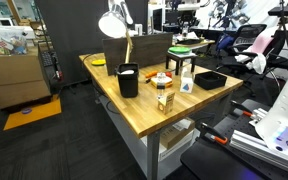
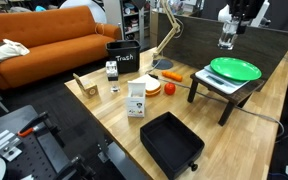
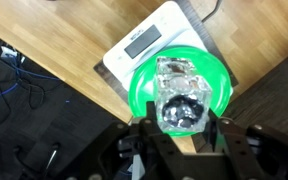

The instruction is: Remove the bottle from the green plate and put it on the table

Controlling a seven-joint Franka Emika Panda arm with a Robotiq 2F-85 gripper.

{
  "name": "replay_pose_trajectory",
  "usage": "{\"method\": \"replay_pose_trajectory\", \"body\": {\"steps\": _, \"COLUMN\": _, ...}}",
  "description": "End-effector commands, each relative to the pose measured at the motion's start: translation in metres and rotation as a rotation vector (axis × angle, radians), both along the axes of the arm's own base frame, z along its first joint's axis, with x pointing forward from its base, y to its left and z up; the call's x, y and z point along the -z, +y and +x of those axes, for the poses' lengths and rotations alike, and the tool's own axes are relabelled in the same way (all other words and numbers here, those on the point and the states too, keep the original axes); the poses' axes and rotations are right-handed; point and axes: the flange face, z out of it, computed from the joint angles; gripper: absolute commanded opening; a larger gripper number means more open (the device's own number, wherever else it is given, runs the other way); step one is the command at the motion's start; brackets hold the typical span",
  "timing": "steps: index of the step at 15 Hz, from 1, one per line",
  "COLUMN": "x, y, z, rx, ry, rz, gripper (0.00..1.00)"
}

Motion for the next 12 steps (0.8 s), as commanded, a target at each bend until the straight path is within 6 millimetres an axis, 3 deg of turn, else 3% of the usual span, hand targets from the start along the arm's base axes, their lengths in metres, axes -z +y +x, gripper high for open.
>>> {"method": "replay_pose_trajectory", "body": {"steps": 1, "x": 0.005, "y": 0.041, "z": 0.005, "rx": 0.031, "ry": -0.01, "rz": 0.047, "gripper": 0.18}}
{"method": "replay_pose_trajectory", "body": {"steps": 5, "x": 0.014, "y": 0.09, "z": 0.011, "rx": 0.068, "ry": 0.009, "rz": 0.088, "gripper": 0.18}}
{"method": "replay_pose_trajectory", "body": {"steps": 6, "x": 0.018, "y": 0.086, "z": 0.02, "rx": 0.044, "ry": 0.017, "rz": 0.062, "gripper": 0.18}}
{"method": "replay_pose_trajectory", "body": {"steps": 7, "x": 0.02, "y": 0.092, "z": 0.021, "rx": 0.043, "ry": 0.021, "rz": 0.063, "gripper": 0.43}}
{"method": "replay_pose_trajectory", "body": {"steps": 12, "x": 0.023, "y": 0.087, "z": 0.021, "rx": 0.05, "ry": 0.025, "rz": 0.062, "gripper": 0.43}}
